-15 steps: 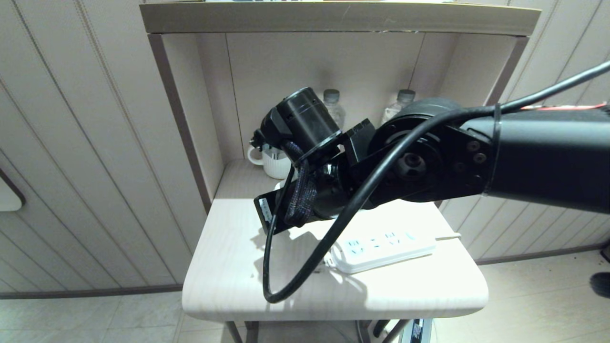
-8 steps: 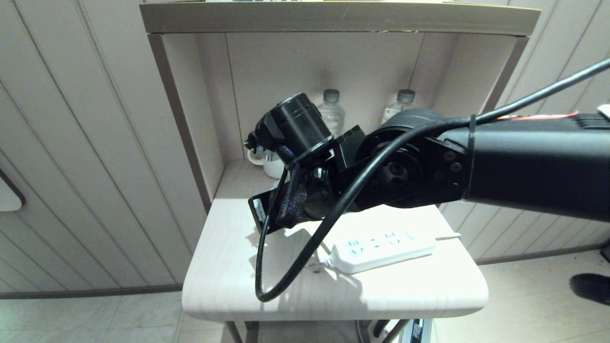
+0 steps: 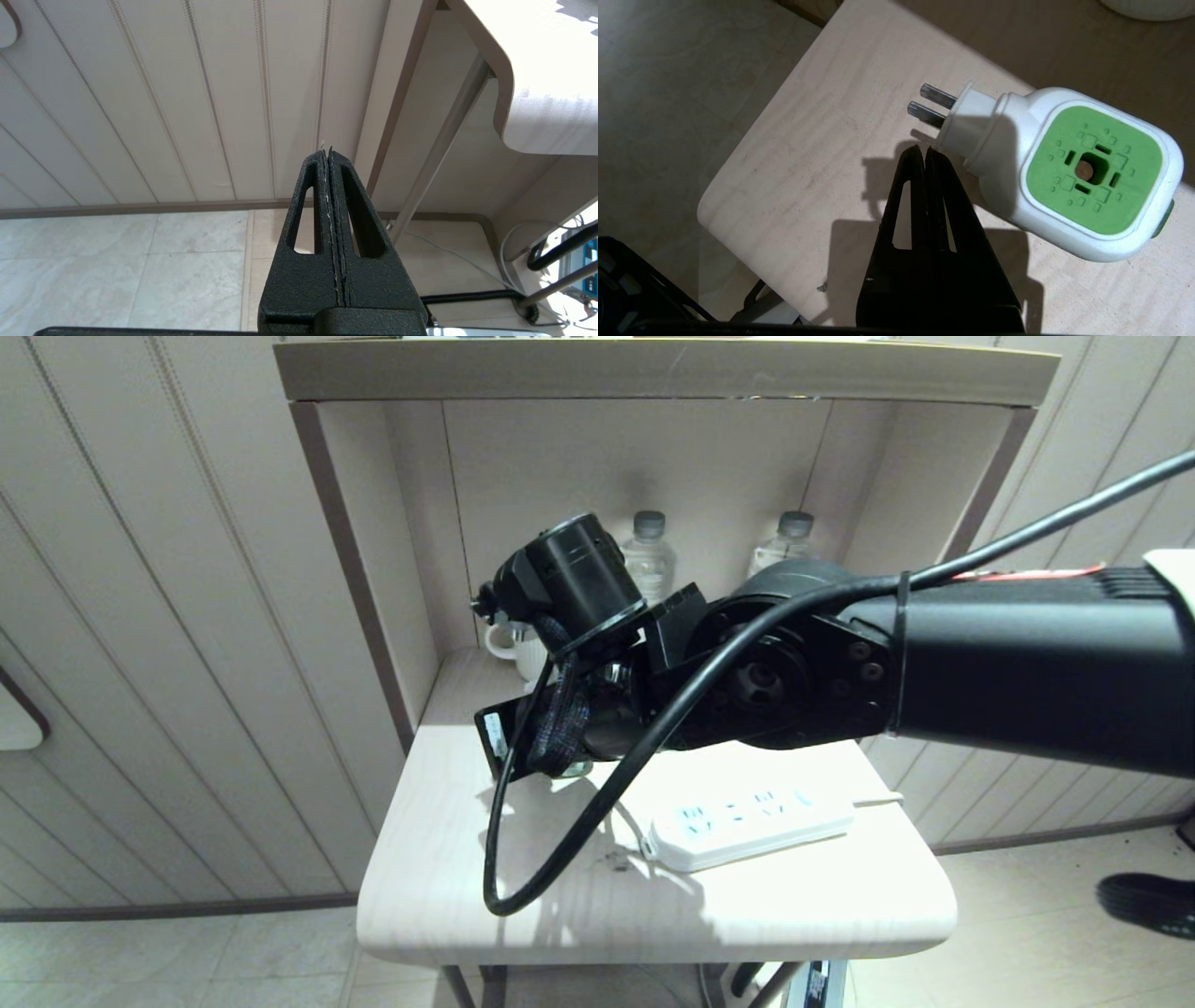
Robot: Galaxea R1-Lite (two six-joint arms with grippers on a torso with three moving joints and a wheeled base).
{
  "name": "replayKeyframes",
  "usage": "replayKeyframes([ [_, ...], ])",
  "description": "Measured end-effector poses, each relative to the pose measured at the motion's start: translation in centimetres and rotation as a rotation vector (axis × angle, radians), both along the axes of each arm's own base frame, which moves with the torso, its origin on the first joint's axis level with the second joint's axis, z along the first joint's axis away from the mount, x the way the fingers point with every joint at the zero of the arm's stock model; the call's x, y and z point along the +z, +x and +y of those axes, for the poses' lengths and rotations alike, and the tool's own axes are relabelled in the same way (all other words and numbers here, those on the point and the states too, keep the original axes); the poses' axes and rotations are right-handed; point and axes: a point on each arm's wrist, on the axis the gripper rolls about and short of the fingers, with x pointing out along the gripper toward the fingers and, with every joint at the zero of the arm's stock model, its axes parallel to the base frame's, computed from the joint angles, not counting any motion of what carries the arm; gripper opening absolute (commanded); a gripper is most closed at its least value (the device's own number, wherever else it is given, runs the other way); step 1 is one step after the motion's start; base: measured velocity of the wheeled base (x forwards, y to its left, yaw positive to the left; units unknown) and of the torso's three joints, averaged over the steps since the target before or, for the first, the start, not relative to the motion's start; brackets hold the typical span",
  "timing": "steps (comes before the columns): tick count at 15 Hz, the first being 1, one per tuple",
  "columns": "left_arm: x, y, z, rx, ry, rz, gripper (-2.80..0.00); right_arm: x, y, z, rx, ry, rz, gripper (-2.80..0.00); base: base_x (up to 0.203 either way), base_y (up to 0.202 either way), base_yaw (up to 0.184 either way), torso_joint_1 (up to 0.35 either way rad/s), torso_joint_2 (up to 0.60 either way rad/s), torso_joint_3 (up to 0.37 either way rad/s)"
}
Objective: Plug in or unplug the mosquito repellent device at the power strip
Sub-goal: Pick up the mosquito repellent liquid
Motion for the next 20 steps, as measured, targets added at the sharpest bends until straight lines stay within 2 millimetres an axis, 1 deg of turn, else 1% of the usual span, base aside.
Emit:
replayKeyframes([
  [2,0.0,0.0,0.0,0.000,0.000,0.000,-2.80,0.3,-0.8,0.2,0.017,0.004,0.000,-2.80,0.000,0.000,0.000,0.000,0.00,0.000],
  [6,0.0,0.0,0.0,0.000,0.001,0.000,-2.80,2.6,-3.3,-0.3,0.056,0.028,-0.021,-2.80,0.000,0.000,0.000,0.000,0.00,0.000],
  [7,0.0,0.0,0.0,0.000,0.000,0.000,-2.80,3.3,-4.0,-0.9,0.057,0.022,-0.023,0.00,0.000,0.000,0.000,0.000,0.00,0.000],
  [10,0.0,0.0,0.0,0.000,0.000,0.000,-2.80,5.3,-5.4,-3.1,0.075,-0.027,-0.048,0.00,0.000,0.000,0.000,0.000,0.00,0.000],
  [12,0.0,0.0,0.0,0.000,0.000,0.000,-2.80,6.2,-5.2,-4.3,0.063,-0.028,-0.074,0.00,0.000,0.000,0.000,0.000,0.00,0.000],
  [14,0.0,0.0,0.0,0.000,0.000,0.000,-2.80,6.4,-4.0,-5.6,0.041,-0.047,-0.093,0.00,0.000,0.000,0.000,0.000,0.00,0.000],
  [15,0.0,0.0,0.0,0.000,0.000,0.000,-2.80,6.3,-3.4,-6.0,0.035,-0.047,-0.087,0.00,0.000,0.000,0.000,0.000,0.00,0.000],
  [17,0.0,0.0,0.0,0.000,0.000,-0.001,-2.80,6.0,-2.3,-6.4,0.046,-0.030,-0.070,0.00,0.000,0.000,0.000,0.000,0.00,0.000],
  [20,0.0,0.0,0.0,0.000,0.000,0.000,-2.80,5.7,0.4,-6.9,0.073,0.054,-0.078,0.00,0.000,0.000,0.000,0.000,0.00,0.000],
])
